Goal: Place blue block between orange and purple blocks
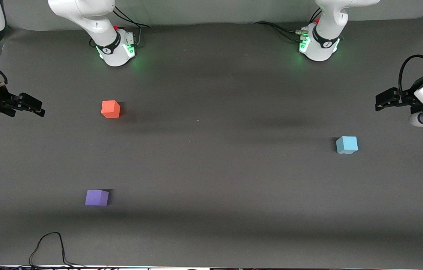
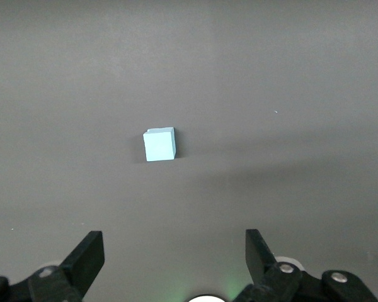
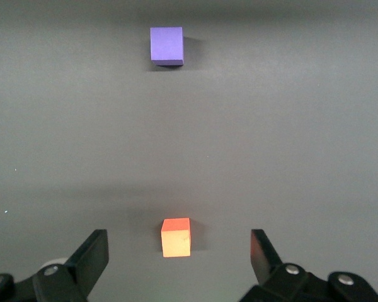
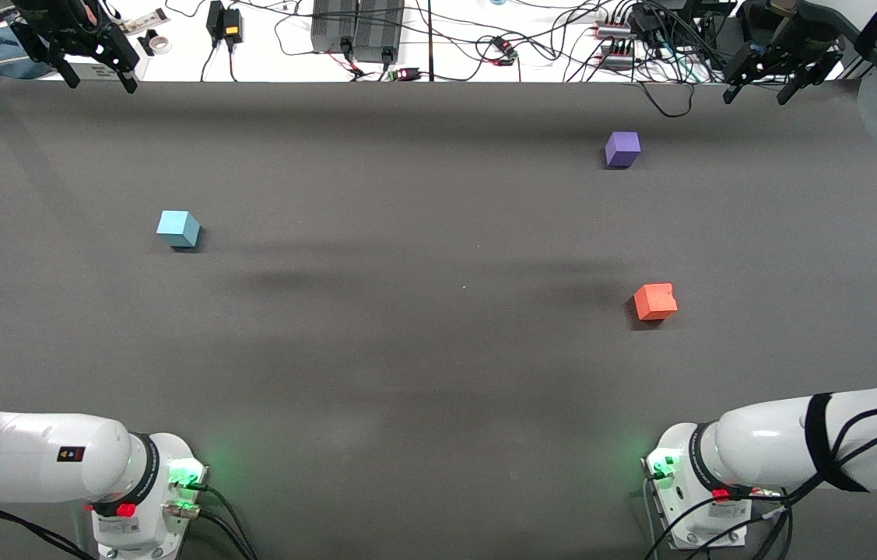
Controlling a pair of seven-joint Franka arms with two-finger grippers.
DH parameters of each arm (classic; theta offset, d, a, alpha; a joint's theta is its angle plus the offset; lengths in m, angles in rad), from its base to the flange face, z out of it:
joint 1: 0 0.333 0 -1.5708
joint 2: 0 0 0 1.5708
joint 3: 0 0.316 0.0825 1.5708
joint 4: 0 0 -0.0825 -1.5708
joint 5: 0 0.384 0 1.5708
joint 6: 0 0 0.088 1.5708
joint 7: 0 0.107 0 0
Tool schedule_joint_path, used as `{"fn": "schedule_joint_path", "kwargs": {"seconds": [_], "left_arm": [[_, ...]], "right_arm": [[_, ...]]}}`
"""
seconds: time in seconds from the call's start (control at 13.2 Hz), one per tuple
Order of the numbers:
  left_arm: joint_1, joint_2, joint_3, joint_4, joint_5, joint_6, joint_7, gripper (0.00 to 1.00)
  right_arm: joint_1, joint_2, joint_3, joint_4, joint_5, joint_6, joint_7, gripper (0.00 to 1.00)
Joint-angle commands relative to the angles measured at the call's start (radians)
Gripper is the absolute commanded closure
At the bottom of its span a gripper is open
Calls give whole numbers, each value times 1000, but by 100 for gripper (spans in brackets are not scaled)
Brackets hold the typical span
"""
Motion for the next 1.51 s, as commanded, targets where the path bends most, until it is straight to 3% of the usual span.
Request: {"fn": "schedule_joint_path", "kwargs": {"seconds": [0.0, 0.45, 0.68, 0.98, 1.21, 1.43], "left_arm": [[-7, -12, 5, 8, -11, -21, -14, 0], [15, -27, 21, -16, -8, -18, 21, 0], [90, -103, 22, -123, -5, 34, 98, 0], [111, -190, 24, -283, 10, 129, 137, 0], [116, -158, 24, -332, 9, 222, 137, 0], [114, -56, 22, -372, 4, 331, 137, 0]], "right_arm": [[0, -8, -1, 2, 15, 16, -16, 0], [-1, -3, -1, 2, 15, 48, -18, 0], [-1, -9, -1, -5, 15, 44, -19, 0], [-1, -19, -4, -7, 15, 22, -21, 0], [-1, -20, -6, -9, 15, 21, -21, 0], [-1, -16, -6, -9, 15, 28, -21, 0]]}}
